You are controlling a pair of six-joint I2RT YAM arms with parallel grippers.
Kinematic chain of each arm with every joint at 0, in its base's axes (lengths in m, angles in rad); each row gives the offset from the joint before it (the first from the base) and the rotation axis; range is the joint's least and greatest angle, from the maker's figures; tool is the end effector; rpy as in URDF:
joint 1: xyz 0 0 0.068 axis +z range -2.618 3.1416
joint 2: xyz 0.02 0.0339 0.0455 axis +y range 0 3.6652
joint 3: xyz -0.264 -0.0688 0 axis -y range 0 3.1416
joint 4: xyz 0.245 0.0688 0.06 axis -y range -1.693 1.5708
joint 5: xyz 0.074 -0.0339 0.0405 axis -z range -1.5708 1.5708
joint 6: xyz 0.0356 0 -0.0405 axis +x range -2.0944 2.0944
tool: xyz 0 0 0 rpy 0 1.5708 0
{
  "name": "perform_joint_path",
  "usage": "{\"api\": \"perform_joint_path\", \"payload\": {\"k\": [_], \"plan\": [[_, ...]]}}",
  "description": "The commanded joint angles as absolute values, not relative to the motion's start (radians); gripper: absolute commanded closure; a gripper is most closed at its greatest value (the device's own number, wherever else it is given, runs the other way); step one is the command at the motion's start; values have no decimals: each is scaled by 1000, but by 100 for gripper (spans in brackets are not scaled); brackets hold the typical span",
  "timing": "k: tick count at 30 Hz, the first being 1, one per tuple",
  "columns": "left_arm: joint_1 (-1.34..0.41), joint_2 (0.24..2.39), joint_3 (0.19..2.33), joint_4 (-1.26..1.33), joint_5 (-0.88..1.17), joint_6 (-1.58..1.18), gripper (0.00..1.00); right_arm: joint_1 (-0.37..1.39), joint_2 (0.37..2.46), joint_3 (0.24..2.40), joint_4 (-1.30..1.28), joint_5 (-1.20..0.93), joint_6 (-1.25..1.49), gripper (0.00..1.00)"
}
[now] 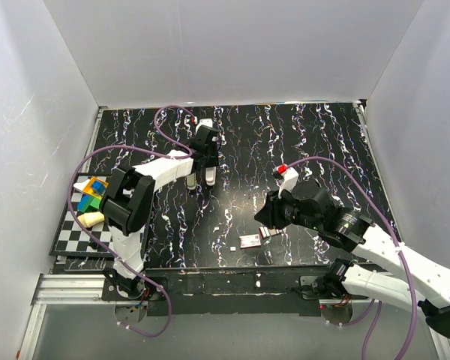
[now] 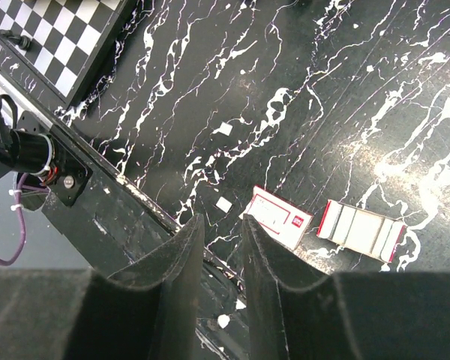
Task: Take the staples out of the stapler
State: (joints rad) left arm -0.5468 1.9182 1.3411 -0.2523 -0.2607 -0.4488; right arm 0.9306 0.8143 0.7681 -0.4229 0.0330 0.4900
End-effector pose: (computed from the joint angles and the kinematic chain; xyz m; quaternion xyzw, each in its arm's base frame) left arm 0.3645 -0.2111 0.1984 -0.0018 0.9254 -0.0651 0.3734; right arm 0.1109 0.1469 0.3046 -0.1777 0.8333 0.3306 0.4059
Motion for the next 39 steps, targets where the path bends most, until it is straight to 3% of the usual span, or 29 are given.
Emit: {"api": "perform_joint_path", "payload": {"k": [1,8,10,16,20,30,39], "plan": [[-543,1924,1388,-229,-325,-446,100,930,807,753,-367,22,471,65],[-543,1959,1394,-255,-377,-437,100,928,822,746,-353,8,471,64],[-543,1957,1391,-255,-385,-439,92,928,825,746,-351,8,474,64],[-543,1959,1385,-256,-370,-436,55,927,834,746,-350,8,476,63],[-542,1944,1379,-256,-354,-434,40,928,834,750,-353,8,479,62],[-551,1793,1368,-273,-266,-410,32,928,868,818,-443,-50,434,59],[-551,1539,1286,-316,0,-370,27,931,942,867,-546,-133,354,53]]}}
